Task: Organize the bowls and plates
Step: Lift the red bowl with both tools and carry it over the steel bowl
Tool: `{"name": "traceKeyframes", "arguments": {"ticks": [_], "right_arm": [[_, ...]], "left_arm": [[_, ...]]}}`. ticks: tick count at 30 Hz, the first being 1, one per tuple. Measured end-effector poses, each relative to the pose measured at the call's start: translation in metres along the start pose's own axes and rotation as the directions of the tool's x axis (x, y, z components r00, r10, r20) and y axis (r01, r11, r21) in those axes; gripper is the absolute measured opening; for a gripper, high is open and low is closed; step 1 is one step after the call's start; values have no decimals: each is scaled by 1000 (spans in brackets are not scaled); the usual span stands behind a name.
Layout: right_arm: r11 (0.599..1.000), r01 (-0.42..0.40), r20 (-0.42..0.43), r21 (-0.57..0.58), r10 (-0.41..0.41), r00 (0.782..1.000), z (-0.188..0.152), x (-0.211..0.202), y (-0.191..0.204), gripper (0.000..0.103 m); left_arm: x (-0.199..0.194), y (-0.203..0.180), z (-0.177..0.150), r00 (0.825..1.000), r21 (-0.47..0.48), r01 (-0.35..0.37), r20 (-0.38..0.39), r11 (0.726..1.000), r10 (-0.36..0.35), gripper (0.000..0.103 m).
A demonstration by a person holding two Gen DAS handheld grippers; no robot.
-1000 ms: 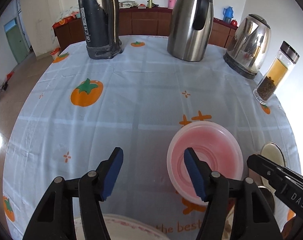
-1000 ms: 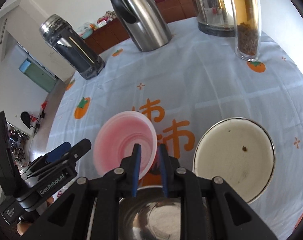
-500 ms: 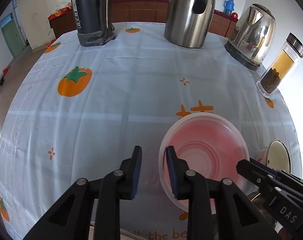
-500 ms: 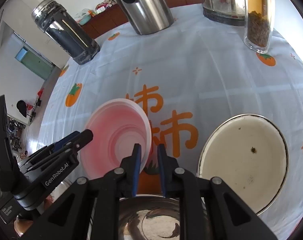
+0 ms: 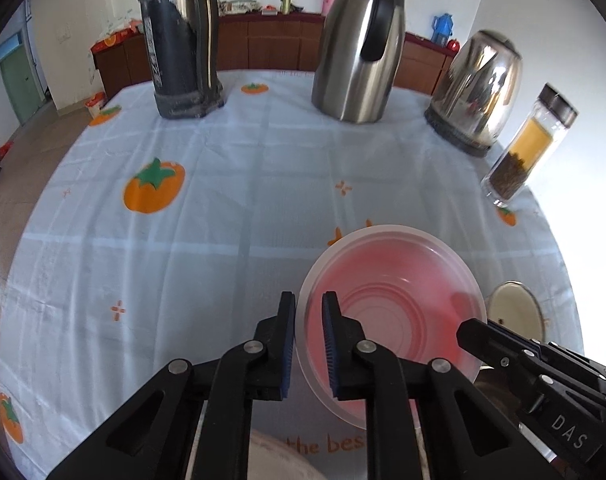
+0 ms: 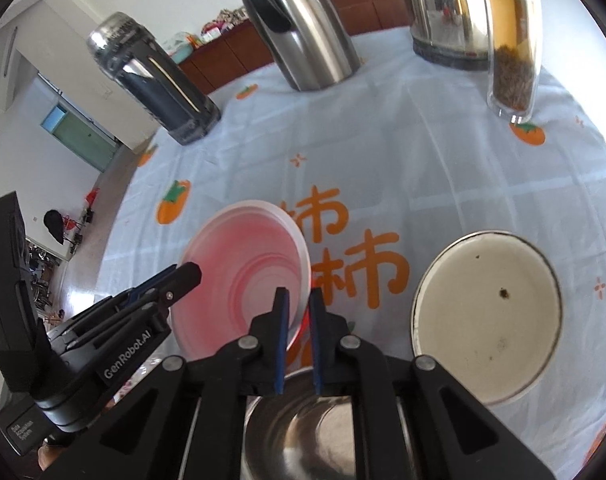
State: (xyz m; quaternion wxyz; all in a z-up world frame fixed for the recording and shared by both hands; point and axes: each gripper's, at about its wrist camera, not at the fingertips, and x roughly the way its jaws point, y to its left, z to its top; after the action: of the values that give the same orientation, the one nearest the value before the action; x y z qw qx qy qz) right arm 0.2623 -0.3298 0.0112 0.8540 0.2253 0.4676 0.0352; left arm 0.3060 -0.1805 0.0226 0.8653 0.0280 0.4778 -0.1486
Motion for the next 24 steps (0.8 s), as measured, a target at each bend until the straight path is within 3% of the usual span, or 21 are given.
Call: {"name": "traceKeyframes", "arguments": {"ticks": [11, 18, 24], "right_arm": [[998, 23, 77, -50, -19, 997, -33, -72, 23, 10], [997, 44, 110, -59, -38, 993, -61, -105, 22, 10], [998, 51, 125, -29, -47, 991, -84, -120, 5, 10]], "left_arm": [[-70, -19, -23, 996, 51, 18, 89, 999, -23, 16], [-84, -33, -46, 995, 63, 54, 83, 997, -59, 16], [-94, -54, -70, 993, 111, 43, 103, 993, -54, 16]]}}
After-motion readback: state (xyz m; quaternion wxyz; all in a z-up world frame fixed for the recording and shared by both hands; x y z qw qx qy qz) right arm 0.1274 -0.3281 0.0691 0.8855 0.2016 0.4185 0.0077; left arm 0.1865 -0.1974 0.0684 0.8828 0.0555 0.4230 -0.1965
